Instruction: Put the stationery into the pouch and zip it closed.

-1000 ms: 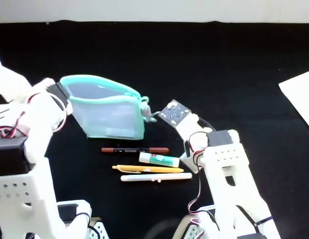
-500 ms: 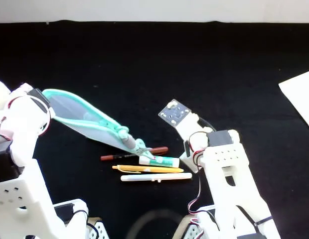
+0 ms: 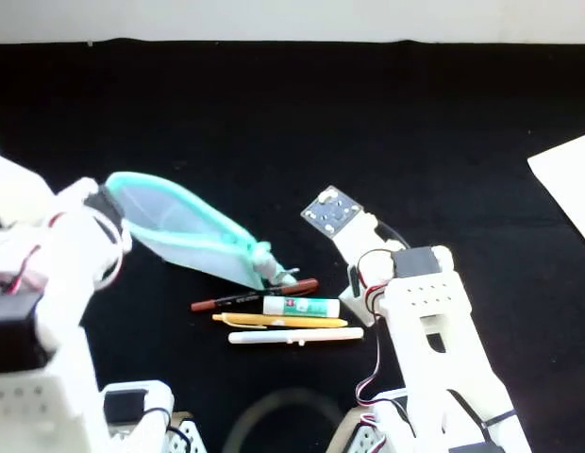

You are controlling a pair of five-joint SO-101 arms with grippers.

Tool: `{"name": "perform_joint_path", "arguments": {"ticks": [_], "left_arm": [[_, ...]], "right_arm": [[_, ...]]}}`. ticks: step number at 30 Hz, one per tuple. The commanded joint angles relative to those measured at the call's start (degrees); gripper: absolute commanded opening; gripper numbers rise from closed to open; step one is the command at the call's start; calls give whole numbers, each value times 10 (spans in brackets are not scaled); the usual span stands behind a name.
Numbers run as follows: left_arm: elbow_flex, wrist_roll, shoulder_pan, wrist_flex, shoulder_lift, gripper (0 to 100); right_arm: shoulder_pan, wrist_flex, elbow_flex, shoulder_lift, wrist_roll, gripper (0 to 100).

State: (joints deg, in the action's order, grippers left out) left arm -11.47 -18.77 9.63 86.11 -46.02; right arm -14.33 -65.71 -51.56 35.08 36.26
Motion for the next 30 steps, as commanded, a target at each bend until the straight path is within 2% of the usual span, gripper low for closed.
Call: {"name": "perform_joint_path", "arguments": {"ticks": [1,4,9,13,18,21,24,27,30], "left_arm": [[-46,-34,-28,24,6,7],[-53,-47,-28,34,6,7],[-53,-111,-28,69,6,21],[-51,-114,-28,81,6,102],[-53,-117,-39,81,6,112],[-50,-117,-60,80,6,101],[-50,-117,-68,78,6,5],[-46,-113,-66,78,6,5],[-6,-65,-64,79,6,6]], "right_arm": [[10,29,-14,11,-7,224],[10,42,-28,11,-7,224],[10,42,-25,11,-8,224],[10,42,-23,11,-8,224],[10,42,-24,11,-8,224],[10,42,-24,11,-8,224],[10,42,-24,11,-8,224],[10,42,-26,11,-8,224],[10,42,-27,11,-8,224]]}}
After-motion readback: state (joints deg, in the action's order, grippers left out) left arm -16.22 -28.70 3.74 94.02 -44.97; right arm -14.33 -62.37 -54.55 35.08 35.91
